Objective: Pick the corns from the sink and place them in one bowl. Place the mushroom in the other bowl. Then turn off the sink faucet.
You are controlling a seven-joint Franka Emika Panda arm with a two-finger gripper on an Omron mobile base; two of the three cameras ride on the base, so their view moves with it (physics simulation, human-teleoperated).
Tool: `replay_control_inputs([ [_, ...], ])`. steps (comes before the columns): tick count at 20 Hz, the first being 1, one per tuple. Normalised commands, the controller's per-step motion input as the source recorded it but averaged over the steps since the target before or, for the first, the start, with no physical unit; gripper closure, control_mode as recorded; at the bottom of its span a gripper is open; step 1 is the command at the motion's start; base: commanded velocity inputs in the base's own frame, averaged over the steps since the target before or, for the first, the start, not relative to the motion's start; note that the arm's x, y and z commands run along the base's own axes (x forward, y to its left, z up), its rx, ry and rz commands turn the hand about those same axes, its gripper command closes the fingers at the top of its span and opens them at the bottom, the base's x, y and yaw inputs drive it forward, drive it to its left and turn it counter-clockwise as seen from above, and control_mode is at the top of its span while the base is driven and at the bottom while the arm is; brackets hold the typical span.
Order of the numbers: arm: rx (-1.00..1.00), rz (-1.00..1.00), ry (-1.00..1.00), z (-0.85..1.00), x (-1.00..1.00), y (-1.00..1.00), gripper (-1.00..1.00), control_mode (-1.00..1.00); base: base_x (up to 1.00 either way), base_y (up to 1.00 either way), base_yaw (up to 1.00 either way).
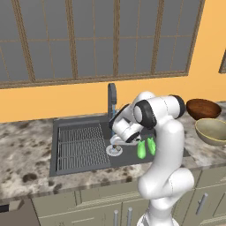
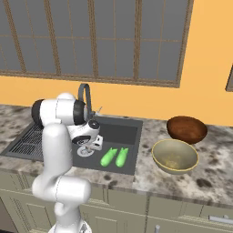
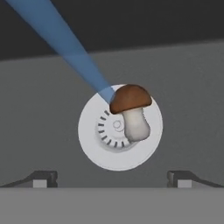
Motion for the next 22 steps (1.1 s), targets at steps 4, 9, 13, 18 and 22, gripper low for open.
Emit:
replay_control_inputs([
  [4, -0.03, 0.0, 0.0, -0.28, 0.28, 0.02, -1.0, -1.0, 0.0, 0.0, 0.0],
  [9, 0.0, 0.0, -0.02, -0.27, 0.29, 0.0, -1.0, -1.0, 0.0, 0.0, 0.0],
  [13, -0.01, 0.0, 0.0, -0.36, 0.27, 0.0, -1.0, -1.0, 0.0, 0.0, 0.0],
  [18, -0.01, 0.0, 0.0, -0.37, 0.33, 0.0, -1.0, -1.0, 0.0, 0.0, 0.0],
  [22, -0.02, 0.0, 0.0, -0.29, 0.39, 0.01, -1.0, -1.0, 0.0, 0.0, 0.0],
])
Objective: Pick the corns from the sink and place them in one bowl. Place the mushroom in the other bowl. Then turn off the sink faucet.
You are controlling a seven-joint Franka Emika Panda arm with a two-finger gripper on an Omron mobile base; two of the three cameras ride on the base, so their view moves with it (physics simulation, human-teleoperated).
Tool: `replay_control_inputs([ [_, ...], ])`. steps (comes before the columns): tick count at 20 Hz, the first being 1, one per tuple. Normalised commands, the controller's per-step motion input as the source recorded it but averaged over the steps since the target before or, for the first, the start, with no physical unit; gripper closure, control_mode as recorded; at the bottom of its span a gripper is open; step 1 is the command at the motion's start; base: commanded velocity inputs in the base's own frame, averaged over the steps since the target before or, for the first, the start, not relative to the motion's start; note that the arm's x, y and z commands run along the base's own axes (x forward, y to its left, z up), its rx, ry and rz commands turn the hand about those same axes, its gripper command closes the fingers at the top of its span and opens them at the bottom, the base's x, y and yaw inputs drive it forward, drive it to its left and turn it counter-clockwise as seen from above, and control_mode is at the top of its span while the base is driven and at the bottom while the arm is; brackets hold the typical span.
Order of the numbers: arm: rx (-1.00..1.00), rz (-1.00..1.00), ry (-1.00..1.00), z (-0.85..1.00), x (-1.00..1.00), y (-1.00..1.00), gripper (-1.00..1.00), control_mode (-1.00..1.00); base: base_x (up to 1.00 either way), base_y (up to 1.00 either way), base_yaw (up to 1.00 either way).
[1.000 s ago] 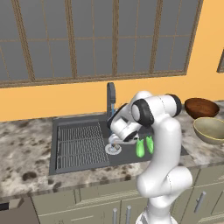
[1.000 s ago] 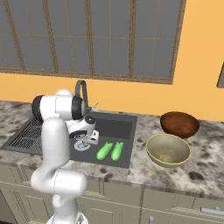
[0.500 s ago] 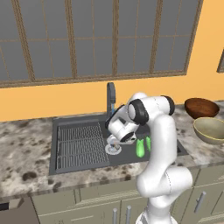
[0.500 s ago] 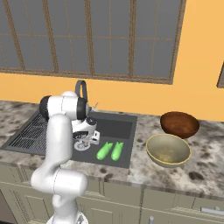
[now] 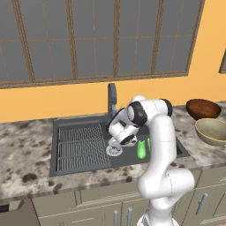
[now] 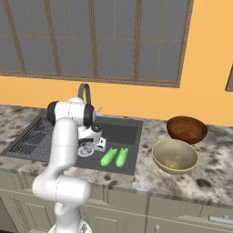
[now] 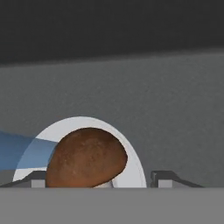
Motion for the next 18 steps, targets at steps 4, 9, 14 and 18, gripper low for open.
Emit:
replay_control_inputs([
  [4, -0.08, -0.01, 0.0, -0.15, 0.16, 0.36, 1.0, -1.0, 0.0, 0.0, 0.0],
  [9, -0.12, -0.02, 0.0, -0.28, 0.0, 0.3, 1.0, -1.0, 0.0, 0.0, 0.0],
  [14, -0.08, 0.0, -0.05, -0.3, 0.0, 0.0, 1.0, -1.0, 0.0, 0.0, 0.0],
  [18, 0.01, 0.0, -0.21, -0.01, -0.12, -0.28, 1.0, -1.0, 0.0, 0.0, 0.0],
])
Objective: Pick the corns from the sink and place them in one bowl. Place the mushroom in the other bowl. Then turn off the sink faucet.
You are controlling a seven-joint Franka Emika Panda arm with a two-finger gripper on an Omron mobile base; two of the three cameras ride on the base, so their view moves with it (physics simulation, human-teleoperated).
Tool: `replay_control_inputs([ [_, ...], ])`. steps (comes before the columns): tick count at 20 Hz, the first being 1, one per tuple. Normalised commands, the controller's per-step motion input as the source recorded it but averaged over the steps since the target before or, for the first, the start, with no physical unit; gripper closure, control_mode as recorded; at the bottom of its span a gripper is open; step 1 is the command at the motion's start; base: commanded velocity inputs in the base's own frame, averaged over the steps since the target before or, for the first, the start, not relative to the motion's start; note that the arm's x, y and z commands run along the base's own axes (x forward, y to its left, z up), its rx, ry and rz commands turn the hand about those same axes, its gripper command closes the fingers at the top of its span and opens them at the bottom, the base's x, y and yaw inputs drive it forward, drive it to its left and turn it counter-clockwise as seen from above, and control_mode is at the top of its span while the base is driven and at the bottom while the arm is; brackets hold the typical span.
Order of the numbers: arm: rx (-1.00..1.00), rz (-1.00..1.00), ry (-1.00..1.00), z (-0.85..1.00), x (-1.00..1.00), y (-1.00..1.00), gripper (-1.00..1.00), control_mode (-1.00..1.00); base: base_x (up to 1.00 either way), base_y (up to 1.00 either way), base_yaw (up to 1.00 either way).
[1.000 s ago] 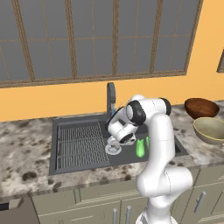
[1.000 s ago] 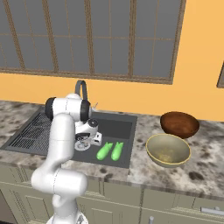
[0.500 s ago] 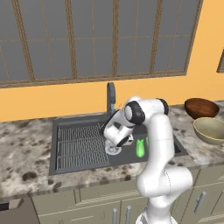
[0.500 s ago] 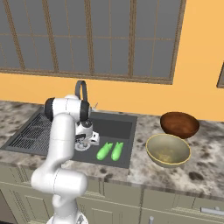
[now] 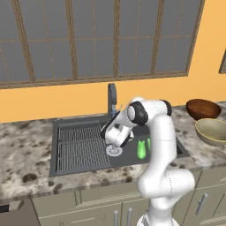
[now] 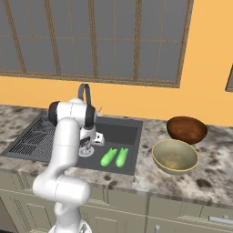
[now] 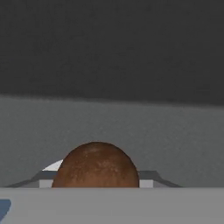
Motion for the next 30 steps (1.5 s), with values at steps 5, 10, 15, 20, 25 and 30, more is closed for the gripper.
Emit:
replay_control_inputs([
  [5, 0.13, 0.0, -0.26, 0.32, -0.69, -0.51, 1.0, -1.0, 0.0, 0.0, 0.0],
  [10, 0.21, 0.0, -0.28, 0.05, -1.0, -0.86, 1.0, -1.0, 0.0, 0.0, 0.0],
  [15, 0.21, 0.0, -0.11, 0.02, -1.0, -1.0, 1.0, -1.0, 0.0, 0.0, 0.0],
  [20, 0.28, 0.0, 0.0, -0.04, -1.0, -1.0, 1.0, -1.0, 0.0, 0.0, 0.0],
  [25, 0.22, 0.0, -0.07, 0.11, -1.0, -1.0, 1.0, -1.0, 0.0, 0.0, 0.0],
  [30, 0.15, 0.06, -0.19, 0.97, -0.74, -0.74, 1.0, -1.0, 0.0, 0.0, 0.0],
])
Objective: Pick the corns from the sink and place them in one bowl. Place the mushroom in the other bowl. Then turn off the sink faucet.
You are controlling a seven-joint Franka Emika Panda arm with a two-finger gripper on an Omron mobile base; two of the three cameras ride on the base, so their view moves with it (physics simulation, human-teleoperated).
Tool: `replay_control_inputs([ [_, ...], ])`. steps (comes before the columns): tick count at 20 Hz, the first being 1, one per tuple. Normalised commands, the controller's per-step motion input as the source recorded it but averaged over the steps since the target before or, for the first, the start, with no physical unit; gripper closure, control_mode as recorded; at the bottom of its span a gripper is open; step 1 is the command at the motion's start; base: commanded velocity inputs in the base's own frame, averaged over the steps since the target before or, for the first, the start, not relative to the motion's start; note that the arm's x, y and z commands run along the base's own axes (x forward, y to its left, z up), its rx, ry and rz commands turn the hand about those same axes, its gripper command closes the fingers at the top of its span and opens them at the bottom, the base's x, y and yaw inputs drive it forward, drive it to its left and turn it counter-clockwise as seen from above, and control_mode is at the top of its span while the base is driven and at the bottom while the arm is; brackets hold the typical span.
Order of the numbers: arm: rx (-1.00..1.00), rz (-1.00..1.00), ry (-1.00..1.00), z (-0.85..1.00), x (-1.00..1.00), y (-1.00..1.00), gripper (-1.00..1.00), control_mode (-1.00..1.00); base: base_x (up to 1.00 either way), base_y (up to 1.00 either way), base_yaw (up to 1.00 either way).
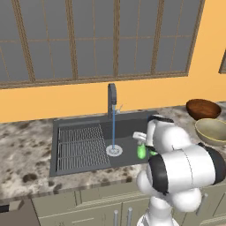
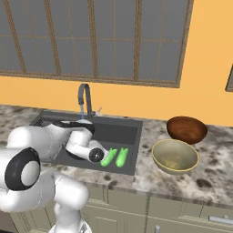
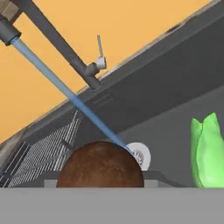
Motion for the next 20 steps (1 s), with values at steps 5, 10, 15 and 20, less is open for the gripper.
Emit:
replay_control_inputs([
  [5, 0.18, 0.06, -0.06, 1.0, -0.4, -0.55, 1.0, -1.0, 0.0, 0.0, 0.0],
  [10, 0.1, 0.0, 0.06, 0.93, -0.41, -0.51, 1.0, -1.0, 0.0, 0.0, 0.0],
  [15, 0.0, -0.16, 0.2, 0.47, -0.51, -0.54, 1.0, -1.0, 0.0, 0.0, 0.0],
  [20, -0.02, -0.3, 0.32, 0.15, -0.31, -0.41, 1.0, -1.0, 0.0, 0.0, 0.0],
])
